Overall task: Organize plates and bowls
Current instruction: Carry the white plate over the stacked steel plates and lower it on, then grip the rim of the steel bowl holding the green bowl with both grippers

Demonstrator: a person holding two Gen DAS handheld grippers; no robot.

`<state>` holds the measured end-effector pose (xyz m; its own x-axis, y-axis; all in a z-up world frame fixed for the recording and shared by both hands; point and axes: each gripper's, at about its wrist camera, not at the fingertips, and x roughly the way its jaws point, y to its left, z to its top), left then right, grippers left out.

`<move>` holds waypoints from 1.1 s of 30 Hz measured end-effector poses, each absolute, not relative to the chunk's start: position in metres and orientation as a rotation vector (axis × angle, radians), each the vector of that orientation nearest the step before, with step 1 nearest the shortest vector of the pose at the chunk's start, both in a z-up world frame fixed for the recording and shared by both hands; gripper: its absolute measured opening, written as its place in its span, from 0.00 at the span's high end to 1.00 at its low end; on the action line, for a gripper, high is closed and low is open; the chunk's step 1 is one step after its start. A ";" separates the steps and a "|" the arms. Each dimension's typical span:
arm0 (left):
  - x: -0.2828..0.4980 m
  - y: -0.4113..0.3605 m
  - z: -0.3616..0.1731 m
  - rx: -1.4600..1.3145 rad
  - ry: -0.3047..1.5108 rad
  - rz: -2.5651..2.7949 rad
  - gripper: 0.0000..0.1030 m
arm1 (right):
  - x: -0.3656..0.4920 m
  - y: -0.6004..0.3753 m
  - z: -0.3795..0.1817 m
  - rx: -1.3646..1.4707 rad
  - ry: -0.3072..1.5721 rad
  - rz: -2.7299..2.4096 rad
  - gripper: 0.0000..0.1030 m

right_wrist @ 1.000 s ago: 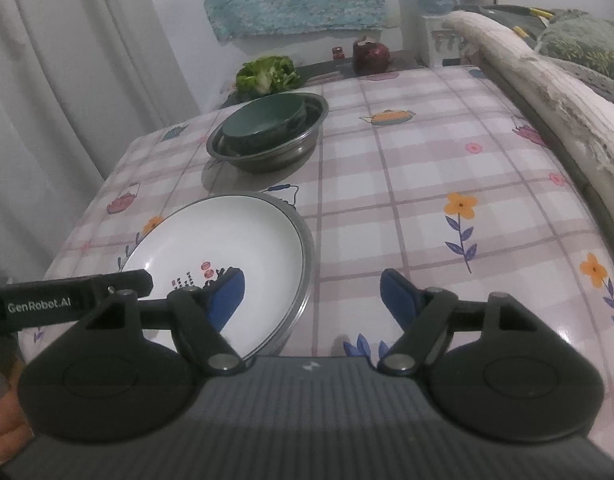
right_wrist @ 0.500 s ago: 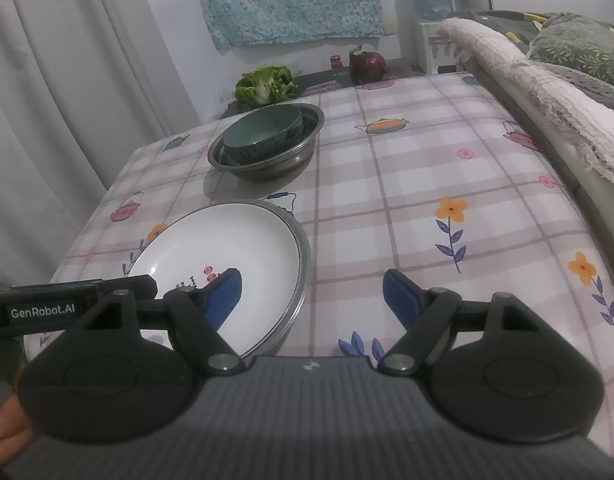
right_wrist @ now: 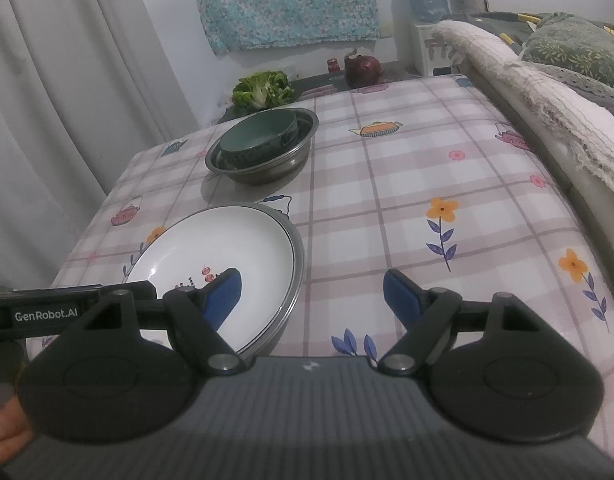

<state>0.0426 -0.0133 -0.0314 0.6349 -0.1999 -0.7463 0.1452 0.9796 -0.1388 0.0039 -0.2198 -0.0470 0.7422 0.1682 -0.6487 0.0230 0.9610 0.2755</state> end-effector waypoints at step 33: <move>0.096 -0.003 0.000 -0.031 0.758 -0.149 0.21 | 0.054 -0.250 -0.045 0.335 0.724 0.092 0.23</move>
